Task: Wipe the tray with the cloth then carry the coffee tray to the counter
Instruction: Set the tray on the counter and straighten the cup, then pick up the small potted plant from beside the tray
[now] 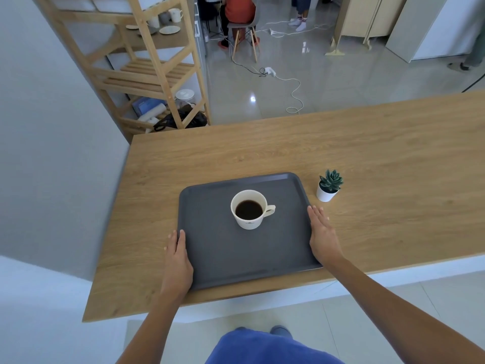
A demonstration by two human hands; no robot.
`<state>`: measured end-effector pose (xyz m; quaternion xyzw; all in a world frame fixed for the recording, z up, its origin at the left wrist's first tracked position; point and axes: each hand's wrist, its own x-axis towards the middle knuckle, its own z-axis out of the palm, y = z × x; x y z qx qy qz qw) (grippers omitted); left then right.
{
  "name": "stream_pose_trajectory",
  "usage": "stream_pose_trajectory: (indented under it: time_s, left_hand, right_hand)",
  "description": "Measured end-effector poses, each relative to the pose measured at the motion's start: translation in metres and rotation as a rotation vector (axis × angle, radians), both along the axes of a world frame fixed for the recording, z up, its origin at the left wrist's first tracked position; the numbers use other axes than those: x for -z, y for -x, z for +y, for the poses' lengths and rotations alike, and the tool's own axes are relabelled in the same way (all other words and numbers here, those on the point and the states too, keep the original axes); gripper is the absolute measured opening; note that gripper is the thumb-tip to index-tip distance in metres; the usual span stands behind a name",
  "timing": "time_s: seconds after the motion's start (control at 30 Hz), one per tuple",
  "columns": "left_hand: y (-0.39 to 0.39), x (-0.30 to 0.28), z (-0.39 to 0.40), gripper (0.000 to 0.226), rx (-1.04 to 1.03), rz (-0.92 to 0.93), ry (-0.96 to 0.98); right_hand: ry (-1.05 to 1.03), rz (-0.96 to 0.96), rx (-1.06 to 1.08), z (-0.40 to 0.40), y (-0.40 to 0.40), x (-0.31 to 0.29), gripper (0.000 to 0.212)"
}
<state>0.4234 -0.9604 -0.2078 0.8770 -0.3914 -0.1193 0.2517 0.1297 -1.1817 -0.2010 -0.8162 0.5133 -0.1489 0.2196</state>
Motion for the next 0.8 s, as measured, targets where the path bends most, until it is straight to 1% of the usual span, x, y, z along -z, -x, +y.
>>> stream_pose_trajectory:
  time_s: [0.3, 0.5, 0.6, 0.63, 0.67, 0.7, 0.73, 0.8]
  left_hand:
    - [-0.003, -0.01, 0.001, 0.05, 0.023, 0.071, -0.007]
    - [-0.003, -0.009, 0.0, 0.051, -0.004, 0.093, -0.029]
    - [0.014, -0.022, -0.003, 0.054, -0.12, 0.054, 0.089]
    - [0.026, -0.031, -0.004, 0.055, -0.161, 0.014, 0.162]
    - [0.042, -0.042, -0.006, 0.054, -0.157, -0.038, 0.254]
    - [0.062, -0.053, -0.009, 0.053, -0.094, -0.087, 0.349]
    - [0.083, -0.061, -0.013, 0.052, 0.018, -0.117, 0.426]
    - [0.125, -0.068, -0.027, 0.049, 0.305, -0.1, 0.498]
  right_hand:
    - [0.001, 0.008, 0.027, 0.01, 0.002, 0.005, 0.065]
    - [-0.029, -0.011, 0.019, 0.012, 0.004, 0.0, 0.06]
    - [-0.085, -0.118, 0.06, 0.013, 0.007, -0.014, 0.048]
    - [-0.097, -0.171, 0.103, 0.013, 0.009, -0.02, 0.046]
    - [-0.097, -0.222, 0.156, 0.011, 0.012, -0.025, 0.044]
    - [-0.087, -0.268, 0.213, 0.008, 0.017, -0.03, 0.043]
    - [-0.082, -0.311, 0.271, 0.003, 0.022, -0.034, 0.043]
    - [-0.107, -0.368, 0.371, -0.012, 0.032, -0.041, 0.042]
